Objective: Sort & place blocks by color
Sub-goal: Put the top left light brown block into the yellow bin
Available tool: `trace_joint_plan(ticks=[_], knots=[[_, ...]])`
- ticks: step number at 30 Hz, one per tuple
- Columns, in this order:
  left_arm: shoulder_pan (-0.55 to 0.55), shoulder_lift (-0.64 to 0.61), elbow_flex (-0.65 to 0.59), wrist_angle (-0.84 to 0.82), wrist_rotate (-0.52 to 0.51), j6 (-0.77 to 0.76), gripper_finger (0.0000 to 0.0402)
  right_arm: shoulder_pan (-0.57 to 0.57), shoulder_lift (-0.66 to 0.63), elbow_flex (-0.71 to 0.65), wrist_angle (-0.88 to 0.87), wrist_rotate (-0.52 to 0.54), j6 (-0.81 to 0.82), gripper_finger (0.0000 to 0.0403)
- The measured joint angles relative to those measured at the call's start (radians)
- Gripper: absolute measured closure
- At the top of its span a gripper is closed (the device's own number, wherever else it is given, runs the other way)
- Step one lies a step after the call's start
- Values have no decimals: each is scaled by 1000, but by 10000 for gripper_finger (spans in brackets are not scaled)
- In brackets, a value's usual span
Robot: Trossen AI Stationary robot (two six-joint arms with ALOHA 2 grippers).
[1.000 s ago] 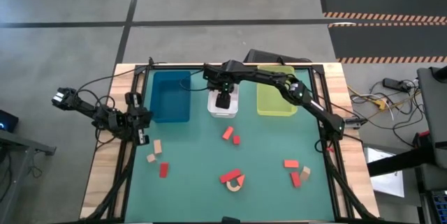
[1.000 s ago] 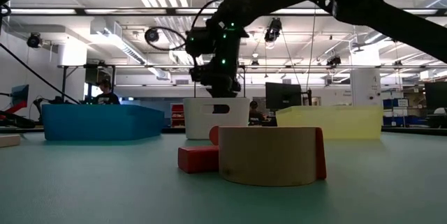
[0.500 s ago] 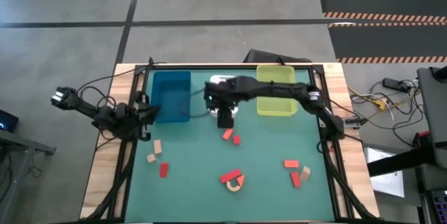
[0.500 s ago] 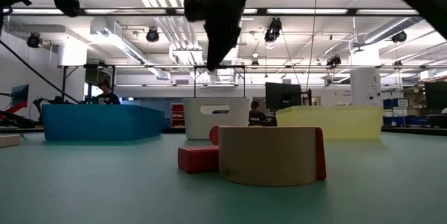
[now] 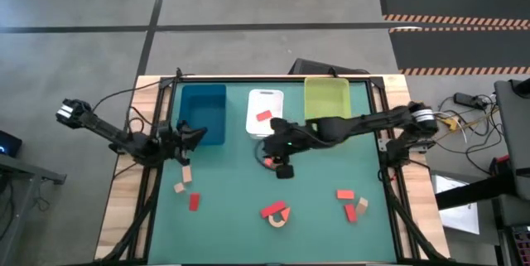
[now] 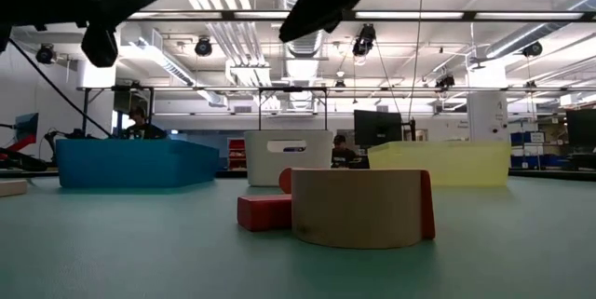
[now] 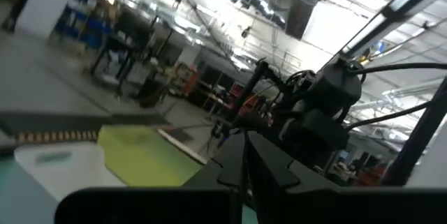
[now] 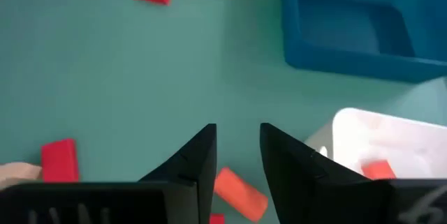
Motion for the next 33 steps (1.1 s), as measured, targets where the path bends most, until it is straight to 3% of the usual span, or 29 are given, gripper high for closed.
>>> trace_joint_plan(ticks=[4,8,14,20,24,33], knots=[[0,96,9,-103,-5,-238,402,-3,-91,-173,167,4,-12,313],[0,200,57,-311,28,-524,402,-2,-169,-314,330,2,-41,321],[0,340,203,-573,268,-797,402,-5,-258,-460,481,2,-66,332],[0,449,435,-1093,521,-1039,402,-12,-306,-507,495,1,-82,334],[0,509,557,-1402,630,-1141,402,-20,-317,-516,499,2,-110,329],[0,568,629,-1865,765,-1364,402,-48,-314,-516,498,2,-170,330]])
